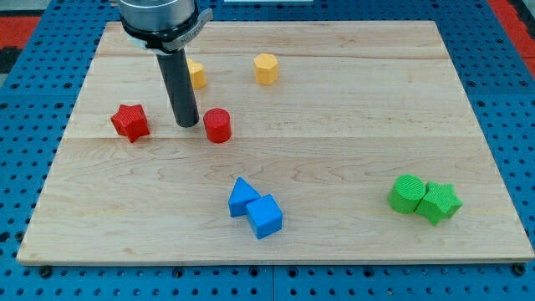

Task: Separate the red circle from the red star

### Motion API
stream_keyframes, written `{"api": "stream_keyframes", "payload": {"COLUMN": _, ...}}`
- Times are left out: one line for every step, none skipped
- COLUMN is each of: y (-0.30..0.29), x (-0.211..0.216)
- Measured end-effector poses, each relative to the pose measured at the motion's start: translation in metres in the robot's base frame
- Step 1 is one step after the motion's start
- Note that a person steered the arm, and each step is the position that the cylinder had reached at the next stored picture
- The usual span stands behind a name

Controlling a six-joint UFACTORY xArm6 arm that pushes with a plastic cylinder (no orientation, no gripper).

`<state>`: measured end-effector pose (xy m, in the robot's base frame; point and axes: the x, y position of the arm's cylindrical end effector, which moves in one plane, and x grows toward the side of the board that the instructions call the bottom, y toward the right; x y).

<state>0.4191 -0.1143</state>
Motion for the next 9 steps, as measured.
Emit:
{"api": "stream_keyframes", "payload": {"y": 0.018, "x": 0.011}}
{"api": "stream_keyframes", "payload": {"y": 0.034, "x": 0.012}}
{"api": "stream_keyframes", "payload": {"y": 0.035, "x": 0.012}}
{"api": "stream_keyframes", "payload": {"y": 0.048, "x": 0.013}}
{"api": "stream_keyframes", "payload": {"y": 0.068, "x": 0.014}}
{"api": "stream_keyframes", "payload": {"y": 0.089, "x": 0.014}}
{"api": "stream_keyframes", "payload": {"y": 0.112, "x": 0.016}}
{"api": "stream_keyframes", "payload": {"y": 0.135, "x": 0.017}}
{"api": "stream_keyframes", "payload": {"y": 0.137, "x": 0.017}}
